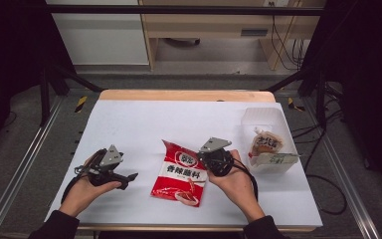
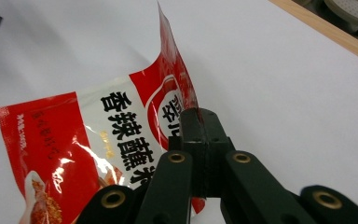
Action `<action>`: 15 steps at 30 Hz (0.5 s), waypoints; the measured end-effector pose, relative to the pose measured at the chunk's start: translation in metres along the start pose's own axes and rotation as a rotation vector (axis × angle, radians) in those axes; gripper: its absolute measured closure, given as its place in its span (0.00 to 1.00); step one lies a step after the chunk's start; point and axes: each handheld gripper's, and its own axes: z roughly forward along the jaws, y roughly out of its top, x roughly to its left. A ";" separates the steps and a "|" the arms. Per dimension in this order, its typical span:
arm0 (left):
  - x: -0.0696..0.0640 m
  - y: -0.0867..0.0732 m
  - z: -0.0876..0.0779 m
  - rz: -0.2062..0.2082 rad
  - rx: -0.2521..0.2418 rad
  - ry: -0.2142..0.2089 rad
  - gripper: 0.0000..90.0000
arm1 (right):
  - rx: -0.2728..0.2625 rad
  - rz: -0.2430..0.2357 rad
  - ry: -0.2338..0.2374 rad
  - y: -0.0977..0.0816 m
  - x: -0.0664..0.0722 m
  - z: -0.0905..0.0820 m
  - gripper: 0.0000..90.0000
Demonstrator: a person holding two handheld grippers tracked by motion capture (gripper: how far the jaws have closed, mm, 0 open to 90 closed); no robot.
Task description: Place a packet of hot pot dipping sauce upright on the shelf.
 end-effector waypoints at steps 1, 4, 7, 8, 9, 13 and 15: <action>0.000 0.002 0.000 0.003 -0.003 0.000 0.13 | 0.000 -0.002 0.005 0.001 0.001 0.000 1.00; -0.001 0.008 0.002 0.019 -0.007 -0.002 0.14 | -0.010 -0.017 0.021 0.004 0.004 -0.001 1.00; -0.001 0.014 0.003 0.038 -0.011 0.003 0.16 | -0.025 -0.026 0.026 0.007 0.008 -0.001 1.00; -0.002 0.016 0.003 0.045 -0.013 0.007 0.17 | -0.030 -0.029 0.031 0.008 0.010 -0.001 1.00; -0.002 0.018 0.004 0.050 -0.015 0.008 0.17 | -0.031 -0.031 0.036 0.008 0.011 -0.001 1.00; -0.003 0.026 0.005 0.061 -0.019 0.010 0.18 | -0.038 -0.059 0.057 0.012 0.021 -0.002 1.00; -0.004 0.029 0.006 0.067 -0.018 0.012 0.18 | -0.042 -0.068 0.061 0.013 0.024 -0.002 1.00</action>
